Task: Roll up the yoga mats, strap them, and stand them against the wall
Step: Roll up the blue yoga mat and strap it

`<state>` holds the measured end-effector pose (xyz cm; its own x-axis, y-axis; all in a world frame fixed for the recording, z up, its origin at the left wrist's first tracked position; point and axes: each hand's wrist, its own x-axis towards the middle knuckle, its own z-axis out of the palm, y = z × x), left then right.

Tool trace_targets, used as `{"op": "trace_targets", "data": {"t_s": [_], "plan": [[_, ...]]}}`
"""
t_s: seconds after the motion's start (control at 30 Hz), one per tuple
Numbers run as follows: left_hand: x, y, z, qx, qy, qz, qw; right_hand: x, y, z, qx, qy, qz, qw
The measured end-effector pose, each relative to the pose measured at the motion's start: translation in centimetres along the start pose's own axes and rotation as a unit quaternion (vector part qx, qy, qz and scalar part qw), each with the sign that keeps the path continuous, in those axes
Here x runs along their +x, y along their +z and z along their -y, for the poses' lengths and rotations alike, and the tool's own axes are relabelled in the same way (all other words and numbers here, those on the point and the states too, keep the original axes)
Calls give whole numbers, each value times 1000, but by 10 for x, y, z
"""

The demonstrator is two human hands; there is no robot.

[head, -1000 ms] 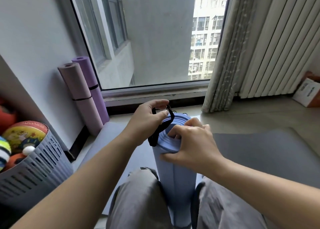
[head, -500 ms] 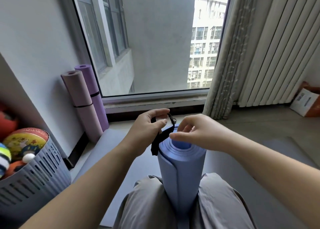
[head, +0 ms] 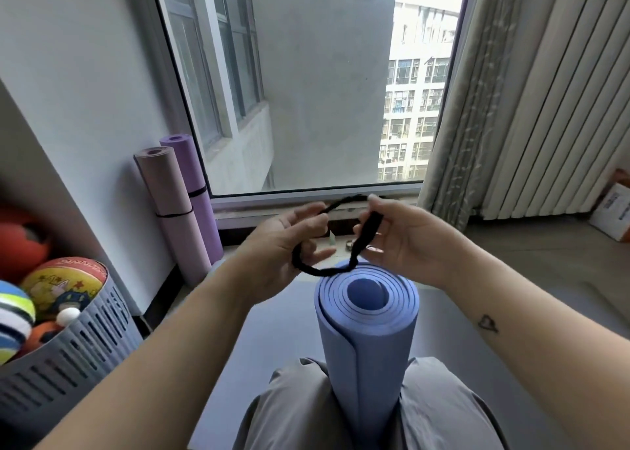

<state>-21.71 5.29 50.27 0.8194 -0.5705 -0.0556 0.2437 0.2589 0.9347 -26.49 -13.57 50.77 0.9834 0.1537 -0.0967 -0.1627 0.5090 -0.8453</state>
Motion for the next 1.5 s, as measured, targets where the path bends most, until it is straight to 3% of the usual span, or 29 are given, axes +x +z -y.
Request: {"op": "trace_targets", "data": {"t_s": [0.1, 0.23, 0.33, 0.4, 0.43, 0.5, 0.57, 0.67, 0.8, 0.87, 0.93, 1.03, 1.1, 1.17, 1.23, 1.3, 1.4, 1.5], "plan": [[-7, -12, 1, 8, -107, 35, 994, 0, -11, 7, 88, -24, -4, 996], [-10, -16, 6, 64, -163, 54, 983, -4, -14, 0, 95, 21, 44, 994], [-6, -13, 7, 166, -115, 37, 979, -6, -14, -2, -20, 53, 52, 997], [-1, -13, 8, 160, -67, 2, 985, -4, -16, -2, -164, 35, -52, 984], [3, -14, 10, 140, -55, -15, 988, -3, -16, -3, -267, 17, -108, 957], [6, -12, 16, 103, -57, -32, 993, 0, -20, -8, -474, -28, -183, 861], [9, -11, 24, 75, -74, -32, 994, 1, -22, -16, -593, -58, -200, 778], [14, -10, 32, 60, -89, -59, 992, 4, -18, -26, -657, -73, -194, 724], [17, -6, 45, 1, -94, -119, 988, 7, -19, -28, -698, -43, -181, 692], [16, -5, 50, -104, -114, -130, 979, 6, -19, -28, -700, -43, -169, 692], [12, -7, 51, -177, -137, -124, 967, 4, -22, -27, -655, -57, -168, 735], [3, -8, 47, -111, -124, -99, 981, -2, -28, -21, -507, -28, -170, 845], [-1, -6, 38, -13, -113, -55, 992, -3, -31, -18, -454, 4, -162, 876], [0, -1, 29, 134, -104, 3, 986, 1, -29, -16, -479, 20, -164, 862], [7, 3, 24, 297, -61, 0, 953, 8, -24, -16, -521, 26, -173, 835], [12, 7, 21, 342, -18, -16, 939, 14, -22, -16, -550, 41, -183, 814], [16, 7, 18, 114, -39, -37, 992, 19, -20, -14, -566, 79, -195, 797], [16, 7, 19, -126, -105, -72, 984, 21, -19, -13, -580, 95, -192, 786]]}}
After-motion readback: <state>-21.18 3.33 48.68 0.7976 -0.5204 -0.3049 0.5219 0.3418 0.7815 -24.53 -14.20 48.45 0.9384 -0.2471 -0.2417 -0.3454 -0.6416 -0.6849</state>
